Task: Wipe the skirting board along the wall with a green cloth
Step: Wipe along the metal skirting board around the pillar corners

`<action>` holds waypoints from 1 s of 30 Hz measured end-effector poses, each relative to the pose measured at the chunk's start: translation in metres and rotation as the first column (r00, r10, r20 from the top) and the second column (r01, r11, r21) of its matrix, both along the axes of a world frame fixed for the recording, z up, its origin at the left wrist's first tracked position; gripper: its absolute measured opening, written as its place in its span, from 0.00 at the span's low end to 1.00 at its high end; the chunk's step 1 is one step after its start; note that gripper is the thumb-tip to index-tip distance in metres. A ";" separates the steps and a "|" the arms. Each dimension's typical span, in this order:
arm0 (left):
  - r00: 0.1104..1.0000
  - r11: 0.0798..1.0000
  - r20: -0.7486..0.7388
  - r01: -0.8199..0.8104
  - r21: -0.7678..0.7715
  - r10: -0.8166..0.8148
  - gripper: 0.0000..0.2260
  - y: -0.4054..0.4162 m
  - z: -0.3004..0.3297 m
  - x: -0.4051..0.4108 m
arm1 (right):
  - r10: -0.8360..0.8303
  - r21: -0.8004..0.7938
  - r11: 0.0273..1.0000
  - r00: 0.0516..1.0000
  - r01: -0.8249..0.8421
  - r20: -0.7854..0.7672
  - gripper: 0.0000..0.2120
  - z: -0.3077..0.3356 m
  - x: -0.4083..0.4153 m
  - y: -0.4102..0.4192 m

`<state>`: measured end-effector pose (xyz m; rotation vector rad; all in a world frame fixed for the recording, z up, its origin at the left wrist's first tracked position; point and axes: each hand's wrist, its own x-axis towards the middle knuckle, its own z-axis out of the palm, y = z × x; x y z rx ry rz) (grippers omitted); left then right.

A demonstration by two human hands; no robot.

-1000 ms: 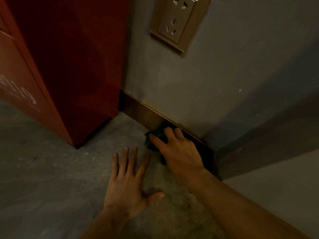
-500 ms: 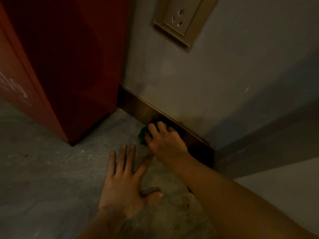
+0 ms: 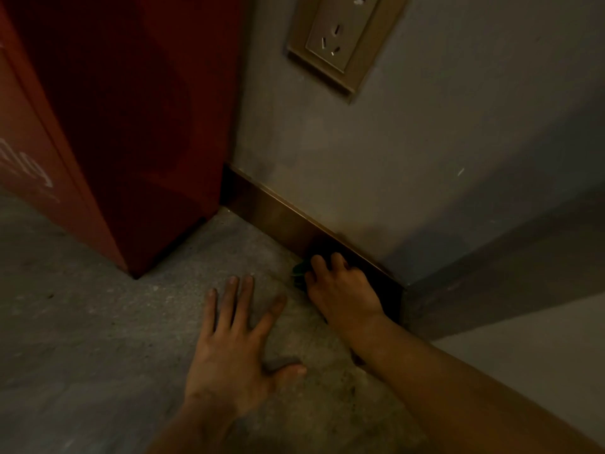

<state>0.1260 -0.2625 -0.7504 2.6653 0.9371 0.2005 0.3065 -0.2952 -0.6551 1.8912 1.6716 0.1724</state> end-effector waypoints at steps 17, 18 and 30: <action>0.999 1.000 -0.040 -0.012 0.016 0.013 0.45 -0.001 0.001 0.001 | -0.213 0.046 0.976 0.976 0.215 -0.040 0.18 0.000 0.000 -0.019; 0.999 1.000 -0.042 -0.014 0.017 0.014 0.45 -0.001 0.001 0.001 | -0.219 0.048 0.974 0.975 0.221 -0.038 0.18 0.000 0.000 -0.019; 0.999 1.000 -0.032 -0.002 0.018 0.002 0.45 0.000 -0.001 0.000 | -0.259 0.085 0.960 0.962 0.266 -0.082 0.22 0.001 -0.002 -0.021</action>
